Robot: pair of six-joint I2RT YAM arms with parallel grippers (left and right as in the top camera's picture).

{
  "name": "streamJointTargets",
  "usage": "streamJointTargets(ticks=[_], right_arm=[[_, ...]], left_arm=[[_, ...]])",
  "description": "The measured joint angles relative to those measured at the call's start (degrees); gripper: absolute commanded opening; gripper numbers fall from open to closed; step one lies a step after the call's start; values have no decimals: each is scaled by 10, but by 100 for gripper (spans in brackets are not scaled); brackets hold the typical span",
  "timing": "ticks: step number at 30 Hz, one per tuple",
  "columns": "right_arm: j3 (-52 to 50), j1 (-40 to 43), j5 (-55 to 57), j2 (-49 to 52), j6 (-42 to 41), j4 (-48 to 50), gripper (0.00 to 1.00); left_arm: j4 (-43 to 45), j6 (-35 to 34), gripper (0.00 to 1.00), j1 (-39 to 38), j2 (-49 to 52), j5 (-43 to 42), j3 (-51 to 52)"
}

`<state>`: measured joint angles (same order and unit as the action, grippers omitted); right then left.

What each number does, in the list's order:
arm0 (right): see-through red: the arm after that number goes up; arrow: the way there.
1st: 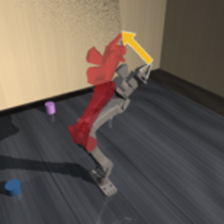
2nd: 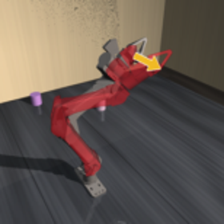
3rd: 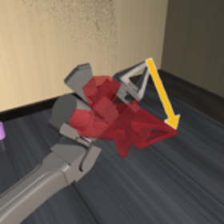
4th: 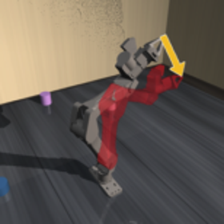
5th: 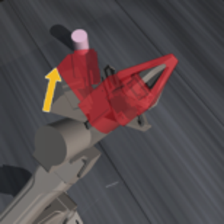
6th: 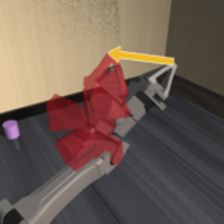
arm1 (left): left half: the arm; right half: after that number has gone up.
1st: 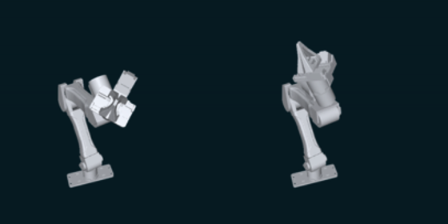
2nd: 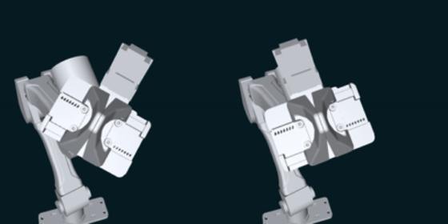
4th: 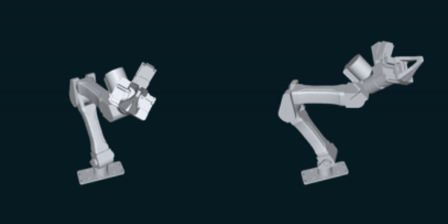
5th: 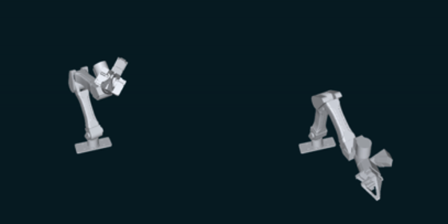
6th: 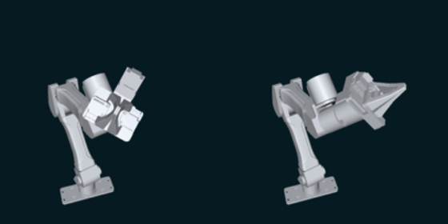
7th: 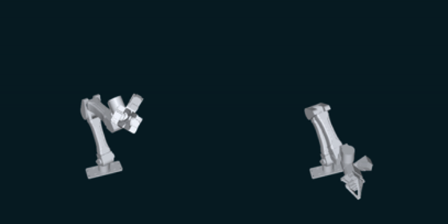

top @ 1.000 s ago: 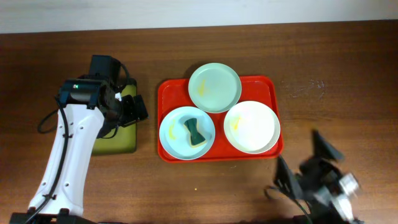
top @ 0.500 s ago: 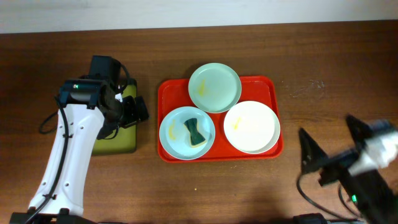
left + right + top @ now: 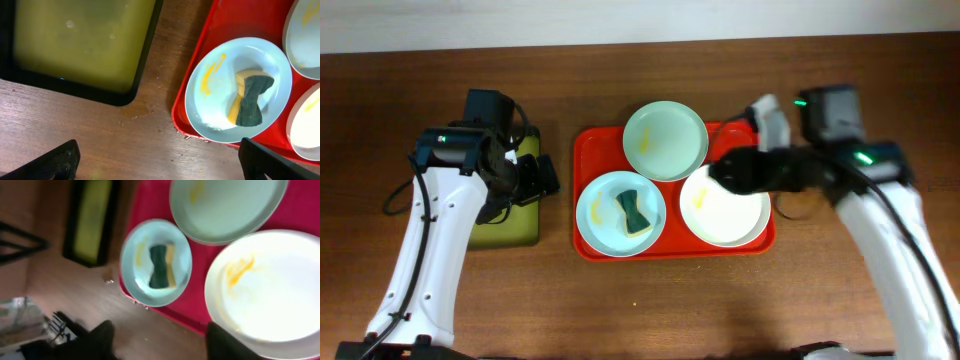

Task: Clean dirty plates on tray and stack at the side
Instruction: 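Move the right gripper to the light blue plate rim and grip it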

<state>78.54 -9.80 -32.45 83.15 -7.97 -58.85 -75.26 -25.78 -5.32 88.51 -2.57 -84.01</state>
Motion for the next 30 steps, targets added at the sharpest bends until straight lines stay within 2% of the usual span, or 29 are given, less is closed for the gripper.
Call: streamJointTargets(ticks=[6, 10, 12, 13, 20, 26, 30], right_arm=[[0, -97, 55, 134, -35, 68, 69], [0, -140, 111, 205, -73, 116, 83], [0, -152, 125, 224, -77, 132, 83], [0, -158, 133, 231, -80, 140, 81], [0, -189, 177, 269, -87, 148, 44], [0, -189, 204, 271, -78, 151, 43], [-16, -189, 210, 271, -66, 186, 42]], left_arm=[[0, 0, 99, 0, 0, 0, 0], [0, 0, 99, 0, 0, 0, 0], [0, 0, 99, 0, 0, 0, 0], [0, 0, 99, 0, 0, 0, 0], [1, 0, 99, 0, 0, 0, 0], [1, 0, 99, 0, 0, 0, 0], [1, 0, 99, 0, 0, 0, 0]])
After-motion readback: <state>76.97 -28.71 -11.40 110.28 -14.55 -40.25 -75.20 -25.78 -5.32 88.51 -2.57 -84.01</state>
